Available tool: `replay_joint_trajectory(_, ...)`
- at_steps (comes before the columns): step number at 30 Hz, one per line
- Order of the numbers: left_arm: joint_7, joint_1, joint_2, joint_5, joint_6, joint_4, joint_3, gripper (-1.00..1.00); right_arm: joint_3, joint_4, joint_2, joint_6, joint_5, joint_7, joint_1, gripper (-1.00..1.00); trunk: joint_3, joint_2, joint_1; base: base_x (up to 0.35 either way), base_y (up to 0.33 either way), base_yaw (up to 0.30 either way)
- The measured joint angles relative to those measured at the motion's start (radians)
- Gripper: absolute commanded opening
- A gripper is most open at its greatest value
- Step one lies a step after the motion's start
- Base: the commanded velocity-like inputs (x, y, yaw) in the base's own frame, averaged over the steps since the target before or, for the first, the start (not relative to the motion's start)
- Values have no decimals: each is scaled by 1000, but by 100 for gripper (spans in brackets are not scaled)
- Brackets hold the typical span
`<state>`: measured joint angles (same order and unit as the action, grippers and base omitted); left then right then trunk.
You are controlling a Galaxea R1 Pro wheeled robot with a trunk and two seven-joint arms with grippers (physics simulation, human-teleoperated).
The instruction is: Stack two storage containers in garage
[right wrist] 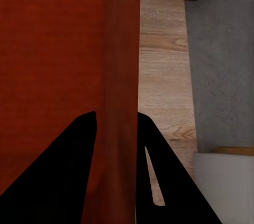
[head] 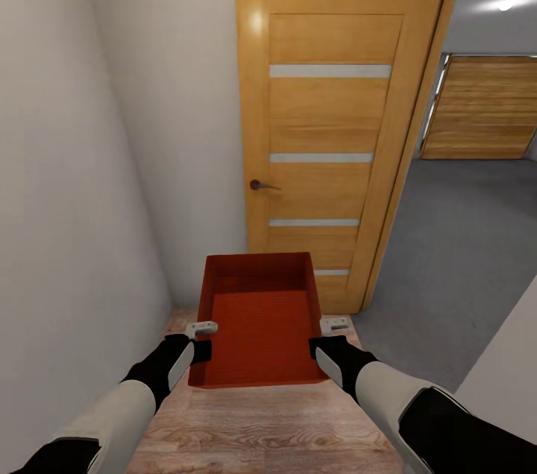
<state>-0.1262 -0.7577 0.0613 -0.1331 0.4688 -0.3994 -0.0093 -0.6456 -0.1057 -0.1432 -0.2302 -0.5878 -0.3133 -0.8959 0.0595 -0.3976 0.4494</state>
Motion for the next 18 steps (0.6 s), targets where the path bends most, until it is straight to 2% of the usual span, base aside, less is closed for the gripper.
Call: replay_joint_trajectory(18, -1, 0, 0, 0, 0, -1, 0, -100, 0, -2, 1, 0, 0, 0, 0, -100, 0, 0, 0, 0, 0, 0)
